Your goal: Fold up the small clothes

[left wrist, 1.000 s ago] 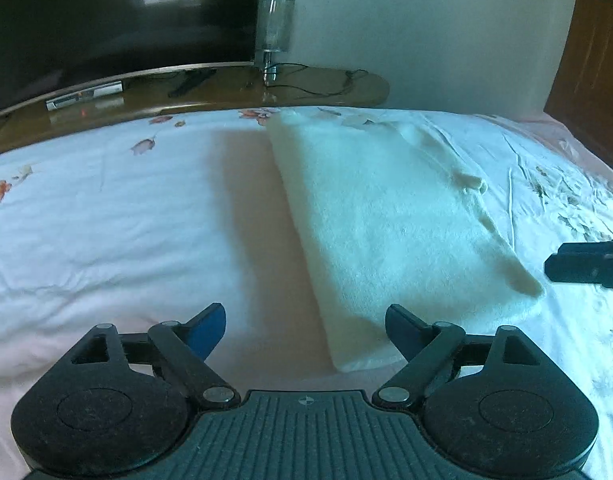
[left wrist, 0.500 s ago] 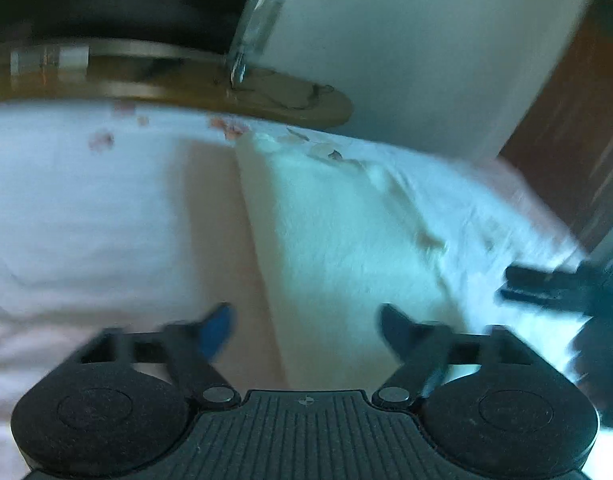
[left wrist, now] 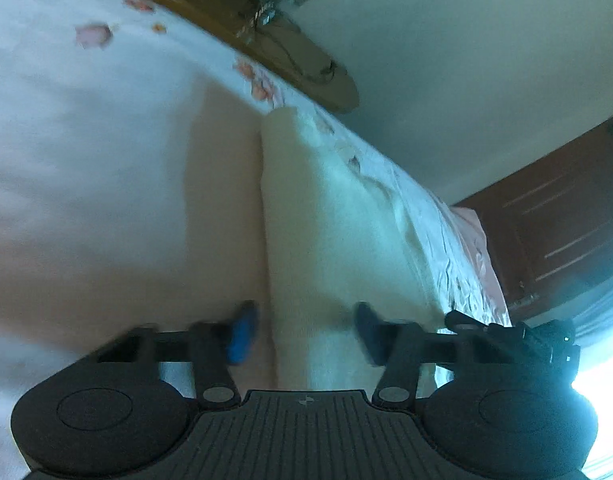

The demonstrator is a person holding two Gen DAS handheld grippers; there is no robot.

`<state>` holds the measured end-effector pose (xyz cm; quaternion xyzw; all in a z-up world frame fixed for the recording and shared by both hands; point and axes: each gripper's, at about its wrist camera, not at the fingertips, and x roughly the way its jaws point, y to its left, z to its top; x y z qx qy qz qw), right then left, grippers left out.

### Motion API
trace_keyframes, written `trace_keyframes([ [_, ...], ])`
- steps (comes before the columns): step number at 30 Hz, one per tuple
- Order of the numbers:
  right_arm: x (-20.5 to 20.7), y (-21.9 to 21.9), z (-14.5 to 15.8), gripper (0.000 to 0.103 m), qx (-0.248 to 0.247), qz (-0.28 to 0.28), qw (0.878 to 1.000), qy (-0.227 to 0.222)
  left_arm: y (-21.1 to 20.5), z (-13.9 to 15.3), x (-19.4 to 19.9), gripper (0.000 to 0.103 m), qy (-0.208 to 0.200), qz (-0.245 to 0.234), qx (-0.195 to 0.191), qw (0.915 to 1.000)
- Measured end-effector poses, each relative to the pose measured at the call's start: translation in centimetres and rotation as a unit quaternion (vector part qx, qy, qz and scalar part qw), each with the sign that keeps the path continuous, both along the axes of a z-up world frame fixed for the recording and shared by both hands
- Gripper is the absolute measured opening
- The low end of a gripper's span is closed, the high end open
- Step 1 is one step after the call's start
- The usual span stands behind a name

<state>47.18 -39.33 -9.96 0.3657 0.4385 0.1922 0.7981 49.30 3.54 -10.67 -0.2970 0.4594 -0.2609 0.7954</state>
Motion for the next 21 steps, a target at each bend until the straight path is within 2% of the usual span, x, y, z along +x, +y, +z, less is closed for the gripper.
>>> trace_keyframes([
  [8,1.7,2.1,-0.3,0.067,-0.007,0.033,0.999,-0.011,-1.3,-0.9,1.9,0.050,-0.001,0.000,-0.025,0.9997],
  [11,2.0,2.9,0.0,0.055,-0.040,0.034,0.998,-0.023,-2.0,-0.6,2.0,0.050,-0.008,-0.001,-0.014,0.9999],
  [12,2.0,3.1,0.1,0.043,-0.054,0.035,0.998,-0.028,-2.2,-0.5,2.1,0.050,-0.007,0.000,-0.013,0.9999],
  [13,1.9,3.2,0.2,0.038,-0.071,0.035,0.996,-0.034,-2.3,-0.4,2.1,0.050,-0.007,0.000,-0.012,0.9999],
  [14,1.7,2.8,-0.1,0.032,-0.063,0.028,0.997,-0.036,-2.4,-0.4,2.1,0.051,-0.007,-0.003,-0.011,0.9999],
  [15,1.6,1.9,-0.7,0.030,-0.035,0.015,0.999,-0.026,-2.1,-0.3,2.0,0.051,-0.008,-0.005,-0.012,0.9999],
  [18,1.2,0.3,-1.8,0.031,0.012,-0.003,1.000,-0.015,-1.5,-0.5,2.1,0.051,-0.008,-0.006,-0.019,0.9998],
  [21,1.6,0.9,-1.4,0.039,0.008,0.008,1.000,-0.012,-1.3,-0.5,2.0,0.051,-0.015,-0.012,-0.017,0.9997],
])
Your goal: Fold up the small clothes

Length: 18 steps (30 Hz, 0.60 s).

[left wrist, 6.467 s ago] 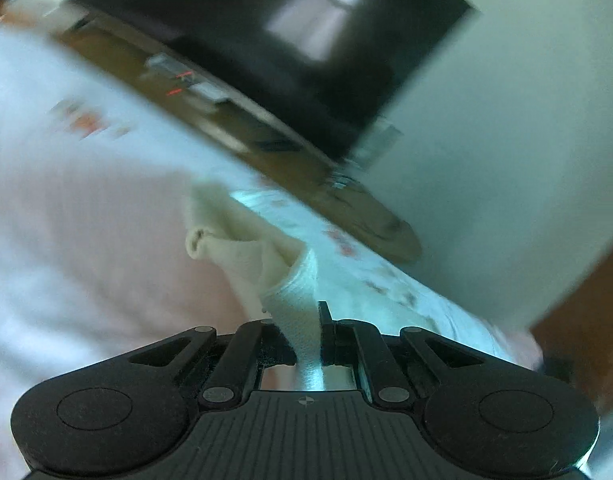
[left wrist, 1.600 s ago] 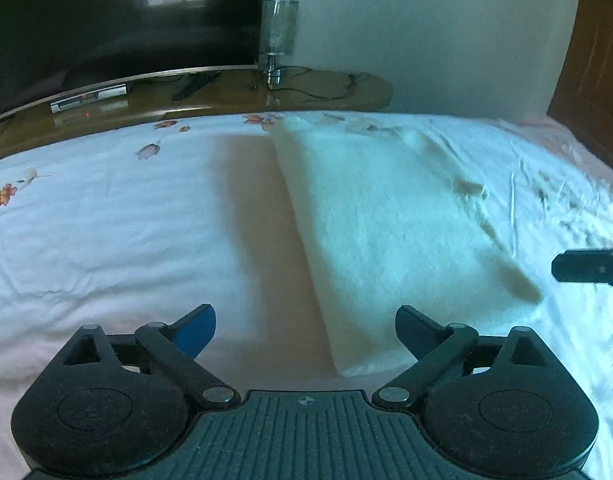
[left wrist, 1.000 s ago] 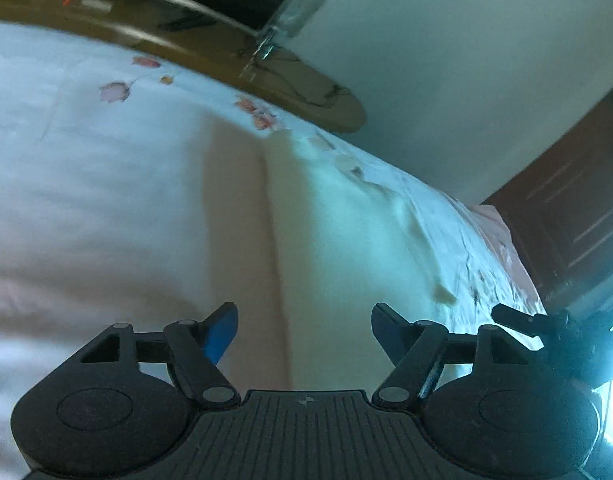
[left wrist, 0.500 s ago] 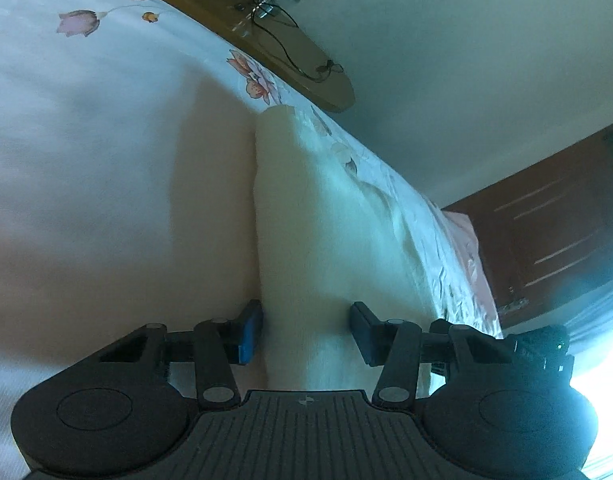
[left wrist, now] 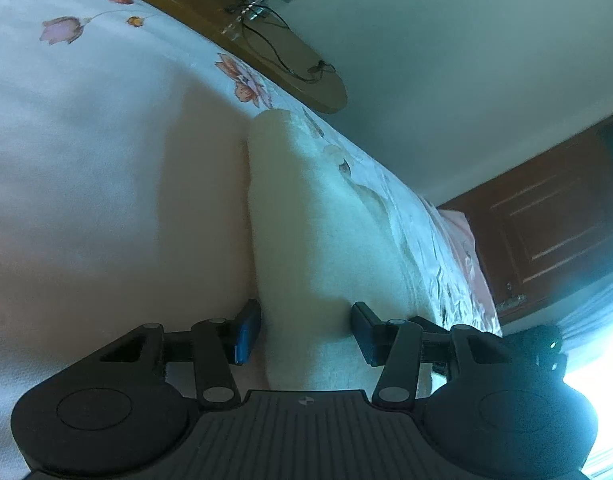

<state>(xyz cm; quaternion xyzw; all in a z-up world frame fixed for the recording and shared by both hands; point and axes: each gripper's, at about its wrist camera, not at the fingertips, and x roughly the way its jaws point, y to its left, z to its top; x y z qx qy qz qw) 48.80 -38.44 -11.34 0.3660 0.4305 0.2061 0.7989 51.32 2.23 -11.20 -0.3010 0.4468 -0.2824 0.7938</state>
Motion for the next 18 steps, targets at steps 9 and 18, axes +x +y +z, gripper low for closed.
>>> trace_keyframes([
  [9,0.6,2.1,1.1,0.046,-0.053,0.029,0.998,-0.028,-1.7,1.1,0.0,0.049,-0.025,-0.002,0.047,0.9986],
  [18,-0.2,4.2,2.3,0.030,-0.130,0.016,0.990,-0.053,-5.0,3.9,-0.5,0.034,-0.079,-0.022,0.165,0.9829],
])
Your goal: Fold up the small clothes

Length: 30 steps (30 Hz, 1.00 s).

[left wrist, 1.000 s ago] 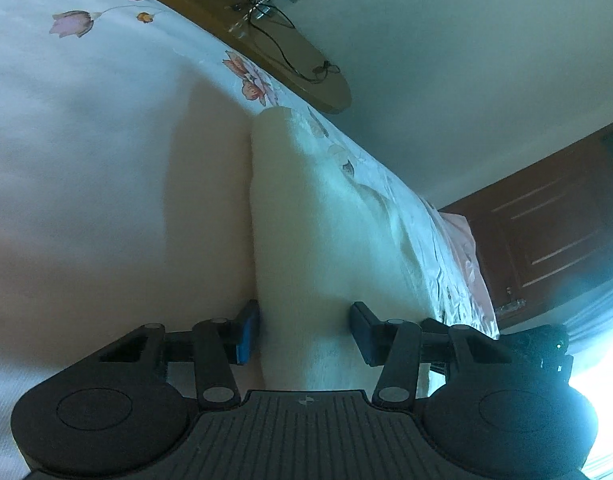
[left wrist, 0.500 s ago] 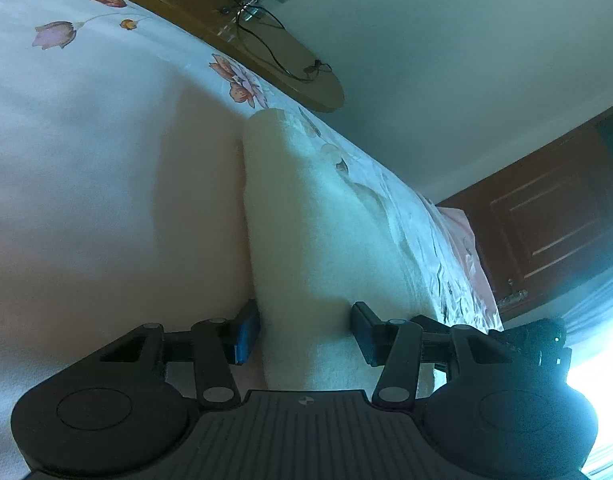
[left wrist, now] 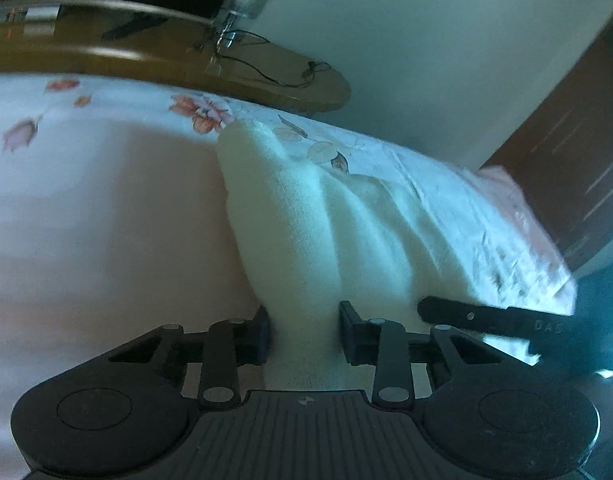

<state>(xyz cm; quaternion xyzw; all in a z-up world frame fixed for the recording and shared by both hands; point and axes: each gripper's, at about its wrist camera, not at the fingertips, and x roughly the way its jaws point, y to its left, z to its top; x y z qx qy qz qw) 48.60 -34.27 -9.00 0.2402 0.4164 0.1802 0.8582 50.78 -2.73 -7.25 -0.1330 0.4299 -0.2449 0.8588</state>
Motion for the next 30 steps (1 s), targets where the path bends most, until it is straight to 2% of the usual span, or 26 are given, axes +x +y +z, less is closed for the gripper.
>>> trace_keyframes([
  [5,-0.6,1.9,1.6,0.029,-0.064,0.003,0.998,-0.027,-1.6,1.9,-0.3,0.033,-0.024,-0.017,0.057,0.9979],
  [18,-1.9,2.7,4.0,0.029,-0.072,-0.010,0.996,-0.051,-0.1,5.0,-1.2,0.032,-0.048,-0.033,0.055,0.9968],
  [24,-1.9,6.0,5.0,0.029,-0.086,0.012,0.994,-0.063,4.3,6.0,-2.8,0.032,-0.063,-0.011,0.058,0.9962],
  [30,-2.3,13.5,5.8,0.029,-0.085,0.061,0.992,-0.068,12.5,6.9,-5.5,0.032,-0.065,0.024,0.073,0.9949],
])
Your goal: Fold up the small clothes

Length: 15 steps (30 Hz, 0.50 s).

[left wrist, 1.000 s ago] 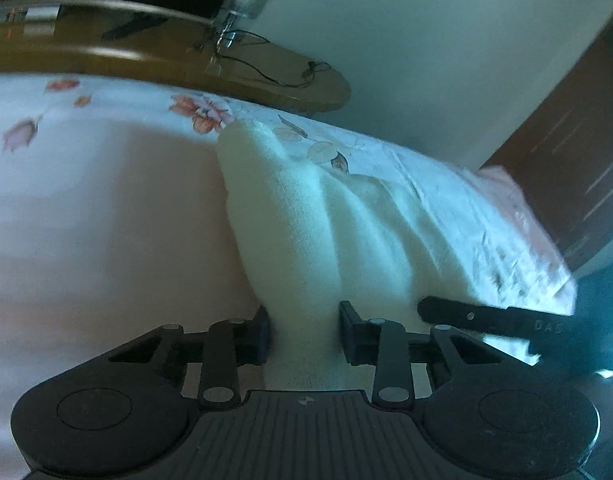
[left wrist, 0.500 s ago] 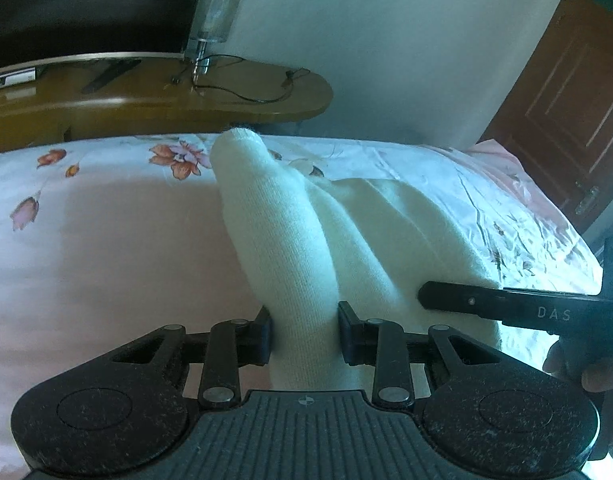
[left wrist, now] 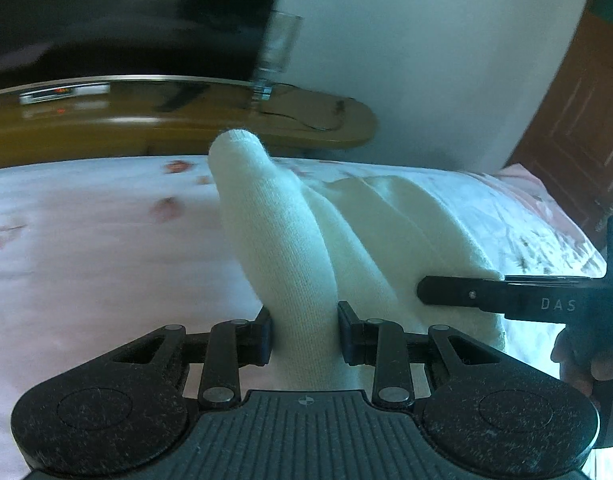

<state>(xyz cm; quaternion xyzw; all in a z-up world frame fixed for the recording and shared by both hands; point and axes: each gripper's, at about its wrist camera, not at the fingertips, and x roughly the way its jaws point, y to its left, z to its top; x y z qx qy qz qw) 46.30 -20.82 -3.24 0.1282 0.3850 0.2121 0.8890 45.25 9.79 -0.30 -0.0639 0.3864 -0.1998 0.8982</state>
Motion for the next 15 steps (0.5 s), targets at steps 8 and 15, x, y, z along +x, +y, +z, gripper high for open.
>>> trace_keyframes([
  [8,-0.9,11.7,-0.9,0.029,0.024,0.058,0.998,0.019,11.6,0.2,-4.0,0.032,0.021,0.054,0.030,0.9979],
  [15,-1.5,19.2,-3.0,0.029,0.036,0.090,0.994,0.045,18.3,-1.9,-6.1,0.033,0.047,0.090,0.031,0.9944],
])
